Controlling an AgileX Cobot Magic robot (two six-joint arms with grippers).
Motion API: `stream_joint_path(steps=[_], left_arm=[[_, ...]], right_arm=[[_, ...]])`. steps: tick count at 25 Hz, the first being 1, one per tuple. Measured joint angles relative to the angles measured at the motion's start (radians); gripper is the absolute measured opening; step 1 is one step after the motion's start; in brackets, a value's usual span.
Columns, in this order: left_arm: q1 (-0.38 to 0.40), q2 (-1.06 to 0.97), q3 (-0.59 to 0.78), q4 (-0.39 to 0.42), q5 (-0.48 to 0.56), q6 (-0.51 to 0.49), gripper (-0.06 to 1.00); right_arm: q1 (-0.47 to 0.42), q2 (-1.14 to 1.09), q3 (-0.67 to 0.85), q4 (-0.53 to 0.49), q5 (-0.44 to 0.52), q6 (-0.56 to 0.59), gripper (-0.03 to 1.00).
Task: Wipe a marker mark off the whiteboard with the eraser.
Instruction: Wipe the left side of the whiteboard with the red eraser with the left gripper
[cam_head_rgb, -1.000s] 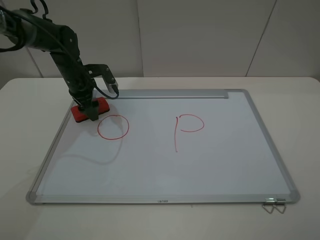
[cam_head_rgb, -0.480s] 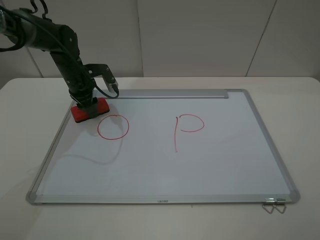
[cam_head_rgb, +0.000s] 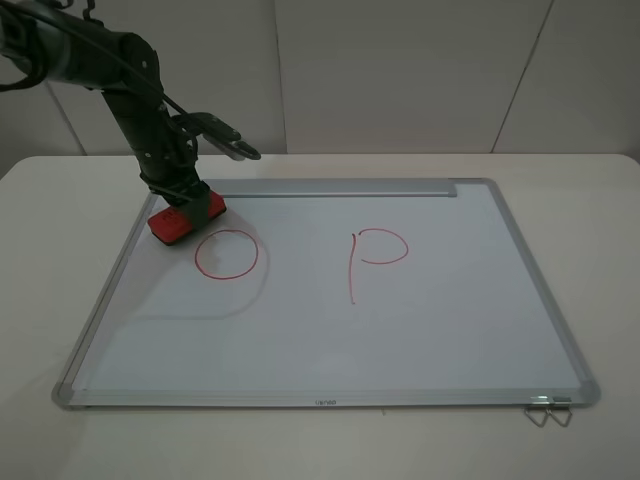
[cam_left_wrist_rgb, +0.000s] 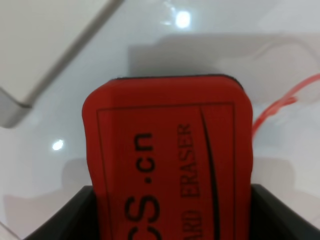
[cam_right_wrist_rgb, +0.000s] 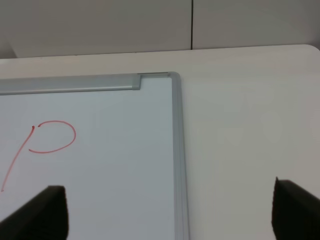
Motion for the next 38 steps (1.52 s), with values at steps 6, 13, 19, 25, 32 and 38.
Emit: stream_joint_path(steps=[6, 13, 19, 25, 32, 38], left_arm=[[-0.09, 0.0, 0.0, 0.036, 0.03, -0.257, 0.57], [-0.14, -0.001, 0.005, 0.125, 0.103, -0.589, 0.57], [-0.143, -0.001, 0.068, 0.128, 0.038, -0.682, 0.57], [-0.143, -0.01, 0.112, 0.136, -0.036, -0.734, 0.57], [-0.163, 0.003, 0.115, 0.137, -0.042, -0.686, 0.57], [-0.253, 0.04, 0.077, 0.133, -0.046, -0.636, 0.57]], right_arm=[[0.0, 0.0, 0.0, 0.0, 0.0, 0.0, 0.72], [0.0, 0.0, 0.0, 0.0, 0.0, 0.0, 0.72], [0.0, 0.0, 0.0, 0.0, 0.0, 0.0, 0.72], [0.0, 0.0, 0.0, 0.0, 0.0, 0.0, 0.72], [0.0, 0.0, 0.0, 0.0, 0.0, 0.0, 0.72], [0.0, 0.0, 0.0, 0.0, 0.0, 0.0, 0.72]])
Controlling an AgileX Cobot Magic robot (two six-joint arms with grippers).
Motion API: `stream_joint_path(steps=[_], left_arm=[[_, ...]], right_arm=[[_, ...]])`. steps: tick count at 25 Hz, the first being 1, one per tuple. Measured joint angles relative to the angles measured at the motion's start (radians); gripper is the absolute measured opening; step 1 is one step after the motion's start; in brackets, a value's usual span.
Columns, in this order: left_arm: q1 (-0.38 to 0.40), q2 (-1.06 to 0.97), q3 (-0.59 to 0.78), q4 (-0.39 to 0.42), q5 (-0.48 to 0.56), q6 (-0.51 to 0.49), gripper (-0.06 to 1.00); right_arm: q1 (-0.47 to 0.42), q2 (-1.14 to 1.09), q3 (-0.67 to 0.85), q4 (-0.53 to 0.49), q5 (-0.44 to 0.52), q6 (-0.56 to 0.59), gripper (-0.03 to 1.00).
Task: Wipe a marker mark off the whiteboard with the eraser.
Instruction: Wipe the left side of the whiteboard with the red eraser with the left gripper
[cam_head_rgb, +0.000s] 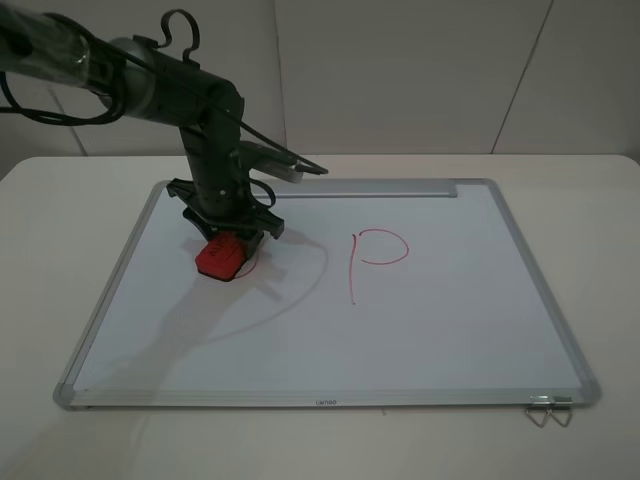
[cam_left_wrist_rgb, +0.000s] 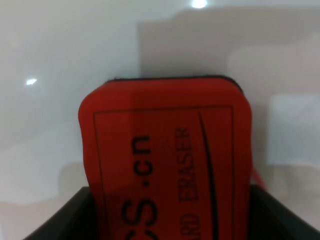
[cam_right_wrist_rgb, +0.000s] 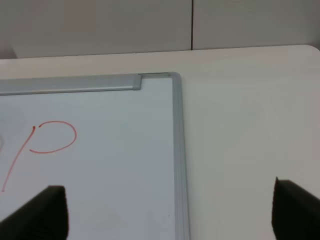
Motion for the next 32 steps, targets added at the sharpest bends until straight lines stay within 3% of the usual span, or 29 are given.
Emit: stream_joint_path(steps=[6, 12, 20, 29, 32], left_arm=[[-0.09, 0.023, -0.039, -0.024, -0.023, 0.004, 0.57], [-0.094, 0.026, -0.043, -0.038, -0.022, 0.007, 0.57], [-0.006, 0.021, -0.028, -0.056, 0.016, 0.009, 0.57], [0.193, -0.092, 0.166, -0.019, -0.039, 0.006, 0.57], [0.221, -0.103, 0.183, -0.01, -0.041, 0.006, 0.57]], right_arm=[[0.0, 0.0, 0.0, 0.0, 0.0, 0.0, 0.72], [0.0, 0.0, 0.0, 0.0, 0.0, 0.0, 0.72], [0.0, 0.0, 0.0, 0.0, 0.0, 0.0, 0.72], [0.0, 0.0, 0.0, 0.0, 0.0, 0.0, 0.72], [0.0, 0.0, 0.0, 0.0, 0.0, 0.0, 0.72]])
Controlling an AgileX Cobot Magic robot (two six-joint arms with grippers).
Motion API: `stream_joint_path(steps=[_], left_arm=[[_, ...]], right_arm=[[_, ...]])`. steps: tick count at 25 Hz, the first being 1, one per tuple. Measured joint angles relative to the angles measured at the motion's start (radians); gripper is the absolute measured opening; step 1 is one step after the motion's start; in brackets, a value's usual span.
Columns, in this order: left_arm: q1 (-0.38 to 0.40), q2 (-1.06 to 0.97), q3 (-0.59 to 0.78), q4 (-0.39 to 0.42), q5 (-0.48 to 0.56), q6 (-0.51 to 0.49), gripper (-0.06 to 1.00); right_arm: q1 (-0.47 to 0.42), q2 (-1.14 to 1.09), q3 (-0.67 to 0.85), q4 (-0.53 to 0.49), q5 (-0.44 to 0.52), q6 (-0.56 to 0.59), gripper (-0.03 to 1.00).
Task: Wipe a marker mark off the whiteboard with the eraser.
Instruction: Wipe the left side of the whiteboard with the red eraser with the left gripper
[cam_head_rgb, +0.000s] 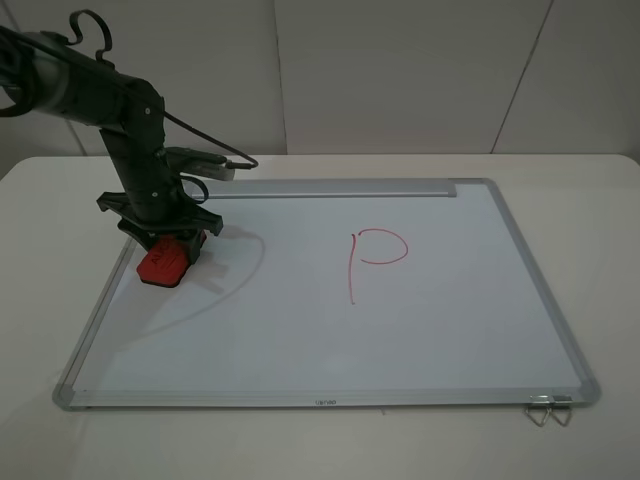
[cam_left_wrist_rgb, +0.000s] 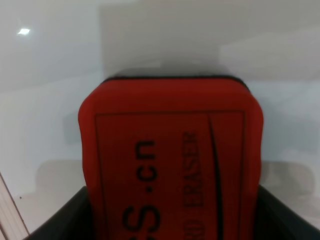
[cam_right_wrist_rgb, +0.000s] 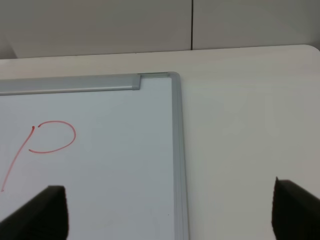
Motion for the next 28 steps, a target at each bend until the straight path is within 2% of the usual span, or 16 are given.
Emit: stream_joint_path(steps=[8, 12, 18, 22, 28], left_arm=[[-0.046, -0.003, 0.006, 0.022, -0.031, 0.034, 0.57], [-0.12, -0.003, 0.007, -0.079, -0.093, 0.116, 0.57], [-0.251, 0.009, 0.005, -0.28, -0.196, 0.204, 0.57], [-0.307, 0.015, 0.003, -0.307, -0.222, 0.217, 0.57], [-0.319, 0.016, 0.001, -0.303, -0.221, 0.205, 0.57]], right_arm=[[0.0, 0.0, 0.0, 0.0, 0.0, 0.0, 0.72], [0.0, 0.0, 0.0, 0.0, 0.0, 0.0, 0.72], [0.0, 0.0, 0.0, 0.0, 0.0, 0.0, 0.72], [0.0, 0.0, 0.0, 0.0, 0.0, 0.0, 0.72], [0.0, 0.0, 0.0, 0.0, 0.0, 0.0, 0.72]])
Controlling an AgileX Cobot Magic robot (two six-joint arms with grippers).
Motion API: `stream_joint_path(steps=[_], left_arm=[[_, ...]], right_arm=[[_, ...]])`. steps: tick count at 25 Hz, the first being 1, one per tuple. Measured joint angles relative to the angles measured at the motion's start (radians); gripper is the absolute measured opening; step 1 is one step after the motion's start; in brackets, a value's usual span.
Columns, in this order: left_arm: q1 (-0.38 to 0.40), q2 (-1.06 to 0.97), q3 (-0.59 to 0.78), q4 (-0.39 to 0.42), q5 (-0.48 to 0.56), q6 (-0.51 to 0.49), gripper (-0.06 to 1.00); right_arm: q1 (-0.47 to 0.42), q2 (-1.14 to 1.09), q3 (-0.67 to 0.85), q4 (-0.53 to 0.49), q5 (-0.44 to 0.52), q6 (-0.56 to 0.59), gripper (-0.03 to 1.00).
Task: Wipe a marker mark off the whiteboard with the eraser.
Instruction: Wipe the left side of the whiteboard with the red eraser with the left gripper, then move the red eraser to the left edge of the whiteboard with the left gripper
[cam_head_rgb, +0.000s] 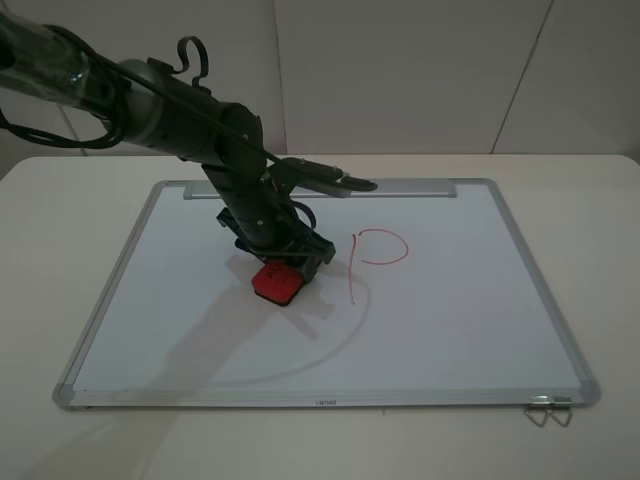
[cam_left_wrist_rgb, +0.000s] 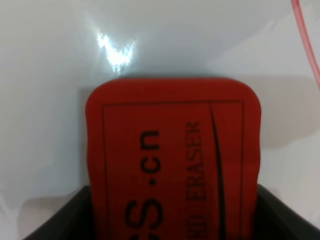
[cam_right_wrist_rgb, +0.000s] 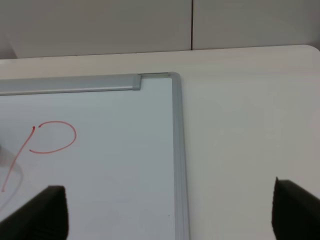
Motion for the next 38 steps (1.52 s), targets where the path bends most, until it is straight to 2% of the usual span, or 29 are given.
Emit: stream_joint_path(steps=[4, 10, 20, 27, 31, 38], left_arm=[[0.0, 0.0, -0.001, 0.043, 0.018, -0.04, 0.57], [0.031, -0.012, -0.001, 0.185, 0.126, -0.128, 0.57], [0.091, -0.157, 0.03, 0.236, 0.233, -0.237, 0.57], [0.151, -0.281, 0.153, 0.276, 0.198, -0.388, 0.57], [0.165, -0.291, 0.269, 0.32, 0.123, -0.484, 0.57], [0.165, -0.291, 0.392, 0.323, 0.01, -0.617, 0.57]], right_arm=[[0.0, 0.0, 0.0, 0.0, 0.0, 0.0, 0.72], [0.0, 0.0, 0.0, 0.0, 0.0, 0.0, 0.72], [0.0, 0.0, 0.0, 0.0, 0.0, 0.0, 0.72], [0.0, 0.0, 0.0, 0.0, 0.0, 0.0, 0.72], [0.0, 0.0, 0.0, 0.0, 0.0, 0.0, 0.72], [0.0, 0.0, 0.0, 0.0, 0.0, 0.0, 0.72]])
